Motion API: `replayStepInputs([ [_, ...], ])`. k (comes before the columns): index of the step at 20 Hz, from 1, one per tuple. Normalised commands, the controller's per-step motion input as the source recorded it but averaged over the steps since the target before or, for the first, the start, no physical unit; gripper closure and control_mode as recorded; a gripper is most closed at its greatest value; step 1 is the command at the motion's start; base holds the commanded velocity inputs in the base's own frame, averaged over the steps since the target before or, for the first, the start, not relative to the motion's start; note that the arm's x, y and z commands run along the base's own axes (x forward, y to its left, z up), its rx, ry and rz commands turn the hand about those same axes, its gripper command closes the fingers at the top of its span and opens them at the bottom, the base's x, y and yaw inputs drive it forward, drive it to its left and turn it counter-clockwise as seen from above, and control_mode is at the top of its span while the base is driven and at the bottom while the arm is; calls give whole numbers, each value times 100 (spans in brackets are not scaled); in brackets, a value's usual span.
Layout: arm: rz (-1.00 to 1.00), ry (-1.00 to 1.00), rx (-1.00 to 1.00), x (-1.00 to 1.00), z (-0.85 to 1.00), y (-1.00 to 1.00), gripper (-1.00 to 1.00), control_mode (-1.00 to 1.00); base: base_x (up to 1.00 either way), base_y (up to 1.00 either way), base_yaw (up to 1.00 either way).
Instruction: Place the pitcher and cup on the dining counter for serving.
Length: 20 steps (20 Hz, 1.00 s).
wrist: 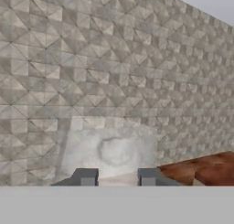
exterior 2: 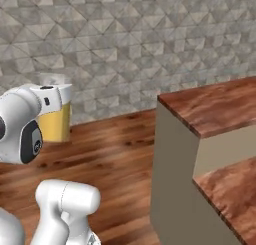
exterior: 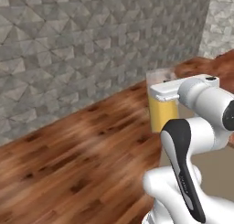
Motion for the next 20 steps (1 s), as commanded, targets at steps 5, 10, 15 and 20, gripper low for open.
replayStepInputs([
  [5, 0, 0, 0, 0, 0, 0, 100, 100, 94, 68, -60],
  [10, 0, 0, 0, 0, 0, 0, 100, 100, 79, 68, -66],
  [15, 0, 0, 0, 0, 0, 0, 100, 100, 56, 51, -70],
  [20, 0, 0, 0, 0, 0, 0, 100, 100, 20, 10, -72],
])
